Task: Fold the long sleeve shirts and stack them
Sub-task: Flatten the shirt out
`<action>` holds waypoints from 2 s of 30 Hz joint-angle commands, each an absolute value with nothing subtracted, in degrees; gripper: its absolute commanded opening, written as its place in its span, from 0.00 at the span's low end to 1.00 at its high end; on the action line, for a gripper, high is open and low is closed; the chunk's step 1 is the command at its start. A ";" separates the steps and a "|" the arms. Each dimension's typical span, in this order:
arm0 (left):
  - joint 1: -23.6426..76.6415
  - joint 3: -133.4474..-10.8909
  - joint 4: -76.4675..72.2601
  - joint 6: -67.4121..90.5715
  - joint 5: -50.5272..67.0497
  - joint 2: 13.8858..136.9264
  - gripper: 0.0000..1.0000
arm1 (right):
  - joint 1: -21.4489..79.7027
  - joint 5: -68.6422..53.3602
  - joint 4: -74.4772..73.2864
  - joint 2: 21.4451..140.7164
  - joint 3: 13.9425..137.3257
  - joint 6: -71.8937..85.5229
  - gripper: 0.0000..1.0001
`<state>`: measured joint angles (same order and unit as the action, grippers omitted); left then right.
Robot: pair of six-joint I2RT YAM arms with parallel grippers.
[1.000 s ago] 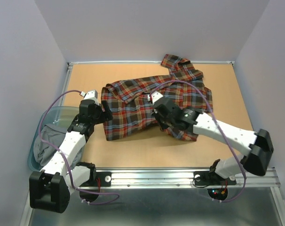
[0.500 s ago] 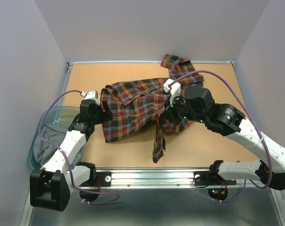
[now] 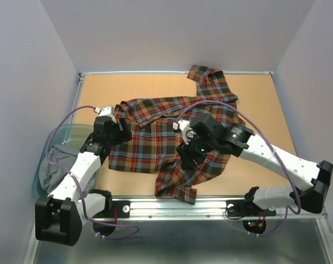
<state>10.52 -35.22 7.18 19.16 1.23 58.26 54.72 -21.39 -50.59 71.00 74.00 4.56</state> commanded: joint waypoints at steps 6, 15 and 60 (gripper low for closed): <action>10.81 -35.25 8.61 21.35 2.55 56.95 0.85 | 38.00 6.57 -52.57 74.09 71.99 15.46 0.67; 11.07 -34.28 10.02 27.67 3.43 63.62 0.85 | 21.28 1.42 -35.46 77.96 57.50 28.29 0.61; 25.66 -33.55 12.39 36.58 -0.33 52.20 0.84 | -10.91 1.15 -20.92 77.35 52.21 29.01 0.70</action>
